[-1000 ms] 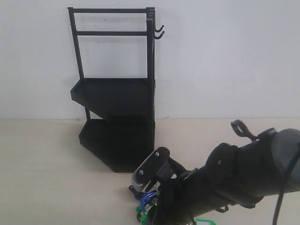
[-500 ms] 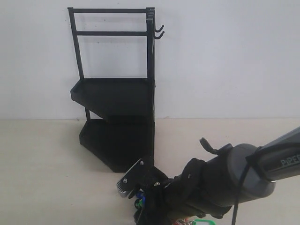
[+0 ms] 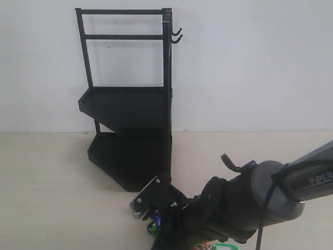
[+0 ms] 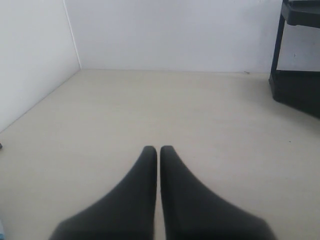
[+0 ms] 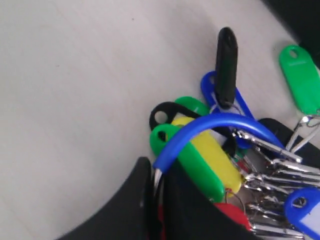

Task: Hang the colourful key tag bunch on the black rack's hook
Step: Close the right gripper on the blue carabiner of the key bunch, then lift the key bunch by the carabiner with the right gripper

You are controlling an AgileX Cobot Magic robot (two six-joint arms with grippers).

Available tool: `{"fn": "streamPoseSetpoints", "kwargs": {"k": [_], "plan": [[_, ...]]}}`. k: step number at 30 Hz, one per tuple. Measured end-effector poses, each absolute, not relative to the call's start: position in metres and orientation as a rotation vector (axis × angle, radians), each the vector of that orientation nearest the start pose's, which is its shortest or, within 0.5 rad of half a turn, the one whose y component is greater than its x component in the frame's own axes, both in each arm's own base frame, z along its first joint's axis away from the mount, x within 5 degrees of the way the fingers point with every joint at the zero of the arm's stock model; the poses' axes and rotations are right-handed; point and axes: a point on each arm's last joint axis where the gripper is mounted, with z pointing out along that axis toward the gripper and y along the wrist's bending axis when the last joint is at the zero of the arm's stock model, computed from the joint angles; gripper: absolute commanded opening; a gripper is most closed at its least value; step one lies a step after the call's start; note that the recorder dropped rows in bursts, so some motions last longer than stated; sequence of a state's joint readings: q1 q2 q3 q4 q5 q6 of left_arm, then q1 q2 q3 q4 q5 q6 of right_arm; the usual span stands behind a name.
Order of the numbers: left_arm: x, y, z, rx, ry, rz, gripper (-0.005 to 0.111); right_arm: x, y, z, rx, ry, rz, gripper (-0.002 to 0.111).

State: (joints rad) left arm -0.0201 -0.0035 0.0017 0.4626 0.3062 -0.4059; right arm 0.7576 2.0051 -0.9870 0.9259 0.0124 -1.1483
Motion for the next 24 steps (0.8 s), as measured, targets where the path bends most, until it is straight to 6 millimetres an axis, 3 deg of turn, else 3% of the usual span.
{"fn": "streamPoseSetpoints", "kwargs": {"k": [9,19,24], "plan": [[0.054,0.011,0.188,-0.047,1.757,0.132,0.004,0.272,0.258,0.107,-1.19,2.211,0.232,0.0],[0.054,0.011,0.188,-0.047,1.757,0.132,0.004,0.27,0.257,0.169,-1.111,2.069,0.28,0.0],[0.054,0.011,0.188,-0.047,1.757,0.132,0.004,0.268,0.255,0.183,-1.089,2.039,0.291,0.0]]}}
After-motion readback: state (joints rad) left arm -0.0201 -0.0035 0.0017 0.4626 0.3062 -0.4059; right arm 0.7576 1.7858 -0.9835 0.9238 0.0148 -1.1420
